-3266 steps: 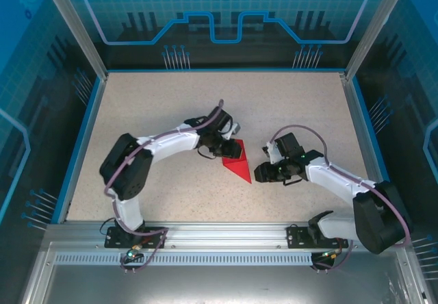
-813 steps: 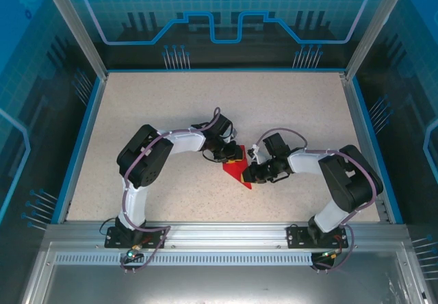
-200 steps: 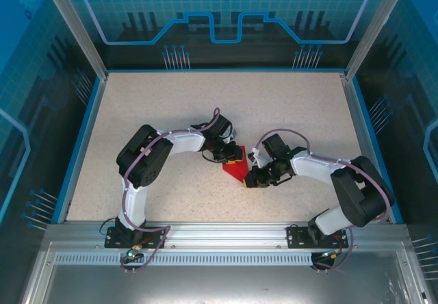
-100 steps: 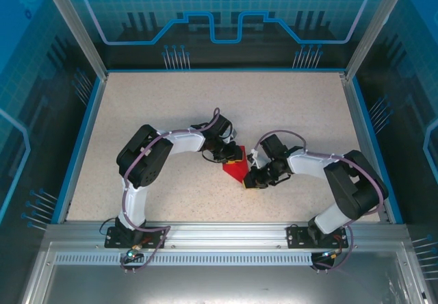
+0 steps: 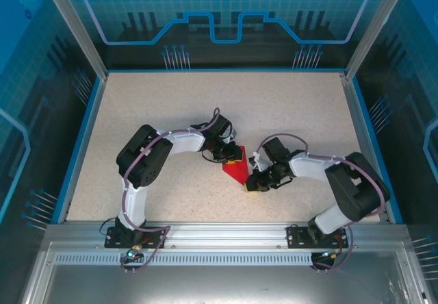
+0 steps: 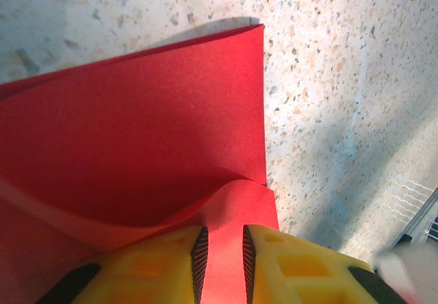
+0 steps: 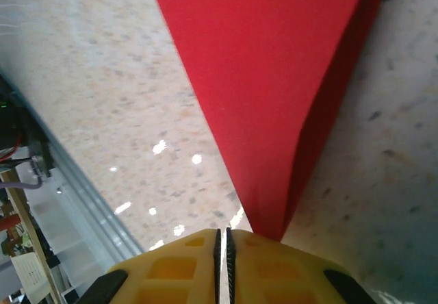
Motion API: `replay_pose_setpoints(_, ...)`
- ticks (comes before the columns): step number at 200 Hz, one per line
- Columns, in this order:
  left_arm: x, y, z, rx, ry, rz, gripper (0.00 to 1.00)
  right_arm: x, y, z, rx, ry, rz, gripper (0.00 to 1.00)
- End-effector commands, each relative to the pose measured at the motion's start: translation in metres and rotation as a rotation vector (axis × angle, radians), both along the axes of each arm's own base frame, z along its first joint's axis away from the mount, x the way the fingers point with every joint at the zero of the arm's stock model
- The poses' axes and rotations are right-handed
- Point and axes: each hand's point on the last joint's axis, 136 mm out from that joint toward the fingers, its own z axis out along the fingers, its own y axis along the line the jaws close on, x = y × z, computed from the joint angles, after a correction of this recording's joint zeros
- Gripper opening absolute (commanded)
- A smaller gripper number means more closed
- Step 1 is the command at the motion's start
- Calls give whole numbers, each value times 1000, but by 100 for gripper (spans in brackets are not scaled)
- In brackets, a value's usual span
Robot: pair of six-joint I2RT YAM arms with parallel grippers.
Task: Fold a paper plane with a square sheet of paper (fold left side to right side)
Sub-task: Fourth fold the wing at the center of the table.
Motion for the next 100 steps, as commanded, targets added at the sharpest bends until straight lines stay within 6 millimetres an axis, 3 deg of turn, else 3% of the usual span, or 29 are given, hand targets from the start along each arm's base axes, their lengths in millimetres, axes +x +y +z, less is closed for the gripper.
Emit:
replay_pose_setpoints(1, -16, 40, -39, 171, 76, 37, 26, 9, 4, 35, 80, -49, -10, 14)
replay_pose_setpoints(30, -15, 39, -39, 168, 76, 39, 26, 28, 7, 42, 95, -77, -45, 13)
replay_pose_setpoints(71, -15, 39, -38, 163, 74, 39, 26, 50, 14, 15, 50, -37, -84, 12)
replay_pose_setpoints(100, -15, 37, -36, 155, 71, 37, 26, 46, 4, -12, -35, 13, -95, 10)
